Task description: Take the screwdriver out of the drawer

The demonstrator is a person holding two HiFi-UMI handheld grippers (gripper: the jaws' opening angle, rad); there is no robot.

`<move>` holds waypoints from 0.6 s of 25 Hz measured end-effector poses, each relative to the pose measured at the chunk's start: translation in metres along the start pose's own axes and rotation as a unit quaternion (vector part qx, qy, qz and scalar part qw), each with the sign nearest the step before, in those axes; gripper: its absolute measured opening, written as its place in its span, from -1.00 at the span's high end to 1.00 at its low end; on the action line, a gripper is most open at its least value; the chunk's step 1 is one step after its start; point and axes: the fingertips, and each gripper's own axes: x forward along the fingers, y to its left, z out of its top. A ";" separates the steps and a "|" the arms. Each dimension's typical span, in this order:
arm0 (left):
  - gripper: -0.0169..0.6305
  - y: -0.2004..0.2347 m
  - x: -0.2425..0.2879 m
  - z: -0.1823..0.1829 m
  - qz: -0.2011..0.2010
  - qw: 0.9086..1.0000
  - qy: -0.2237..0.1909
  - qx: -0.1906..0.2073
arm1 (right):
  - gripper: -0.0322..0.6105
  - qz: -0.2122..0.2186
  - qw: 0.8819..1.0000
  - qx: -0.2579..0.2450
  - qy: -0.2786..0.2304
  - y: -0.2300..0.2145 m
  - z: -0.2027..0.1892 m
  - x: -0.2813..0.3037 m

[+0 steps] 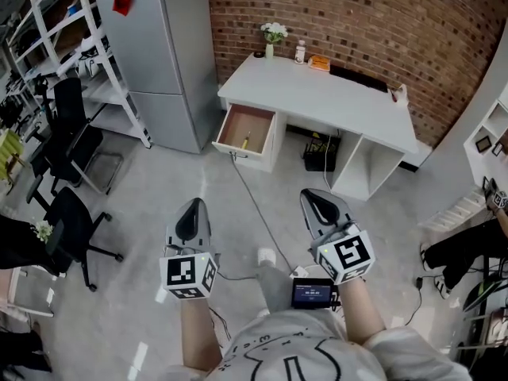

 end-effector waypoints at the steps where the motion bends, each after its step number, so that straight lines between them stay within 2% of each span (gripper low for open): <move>1: 0.91 0.002 0.003 -0.001 0.001 1.000 0.000 0.001 | 0.84 0.001 1.000 0.002 -0.001 -0.002 -0.002 0.004; 8: 0.91 0.025 0.045 -0.010 0.006 1.000 0.003 0.010 | 0.84 0.009 1.000 0.011 -0.010 -0.018 -0.011 0.053; 15: 0.91 0.059 0.124 -0.020 0.010 1.000 0.013 0.015 | 0.83 0.010 1.000 0.029 -0.006 -0.058 -0.030 0.135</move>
